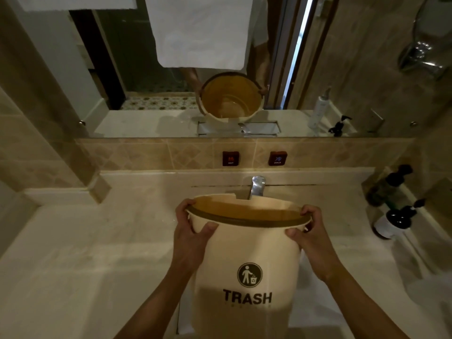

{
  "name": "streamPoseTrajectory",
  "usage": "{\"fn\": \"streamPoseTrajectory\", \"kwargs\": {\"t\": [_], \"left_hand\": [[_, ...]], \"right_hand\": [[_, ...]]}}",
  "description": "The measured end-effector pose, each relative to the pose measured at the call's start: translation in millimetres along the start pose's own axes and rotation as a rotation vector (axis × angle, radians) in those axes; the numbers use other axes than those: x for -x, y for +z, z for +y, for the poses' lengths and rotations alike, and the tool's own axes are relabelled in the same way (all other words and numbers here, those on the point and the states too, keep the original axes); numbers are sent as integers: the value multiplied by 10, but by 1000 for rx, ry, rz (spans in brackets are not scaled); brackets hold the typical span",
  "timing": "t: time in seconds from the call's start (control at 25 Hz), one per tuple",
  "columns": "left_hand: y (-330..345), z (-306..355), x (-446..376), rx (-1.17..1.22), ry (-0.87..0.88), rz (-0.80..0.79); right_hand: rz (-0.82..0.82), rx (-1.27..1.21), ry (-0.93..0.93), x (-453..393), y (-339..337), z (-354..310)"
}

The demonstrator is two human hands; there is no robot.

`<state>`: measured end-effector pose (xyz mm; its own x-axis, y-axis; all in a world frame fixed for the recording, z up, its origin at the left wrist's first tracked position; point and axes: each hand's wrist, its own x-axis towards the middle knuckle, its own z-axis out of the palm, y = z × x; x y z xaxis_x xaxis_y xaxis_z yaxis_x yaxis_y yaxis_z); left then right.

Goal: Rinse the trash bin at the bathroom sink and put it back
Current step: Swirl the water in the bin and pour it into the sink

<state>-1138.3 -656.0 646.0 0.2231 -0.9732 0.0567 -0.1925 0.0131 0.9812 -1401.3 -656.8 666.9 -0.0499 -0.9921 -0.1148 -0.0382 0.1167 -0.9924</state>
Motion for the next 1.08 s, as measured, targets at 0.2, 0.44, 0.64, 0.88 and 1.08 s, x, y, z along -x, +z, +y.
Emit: {"fn": "streamPoseTrajectory", "kwargs": {"t": [0.2, 0.44, 0.64, 0.88, 1.08], "left_hand": [[-14, 45, -81, 2, -1, -10], [-133, 239, -146, -115, -4, -60], [-380, 318, -198, -247, 29, -161], [-433, 329, -389, -394, -52, -313], [-337, 264, -520, -503, -115, -381]], "right_hand": [[-23, -35, 11, -113, 14, 11], [-65, -37, 37, -8, 85, 135], [-73, -16, 135, 241, 274, 375], [-43, -57, 267, 373, 475, 720], [-31, -51, 371, 445, 523, 880]]}}
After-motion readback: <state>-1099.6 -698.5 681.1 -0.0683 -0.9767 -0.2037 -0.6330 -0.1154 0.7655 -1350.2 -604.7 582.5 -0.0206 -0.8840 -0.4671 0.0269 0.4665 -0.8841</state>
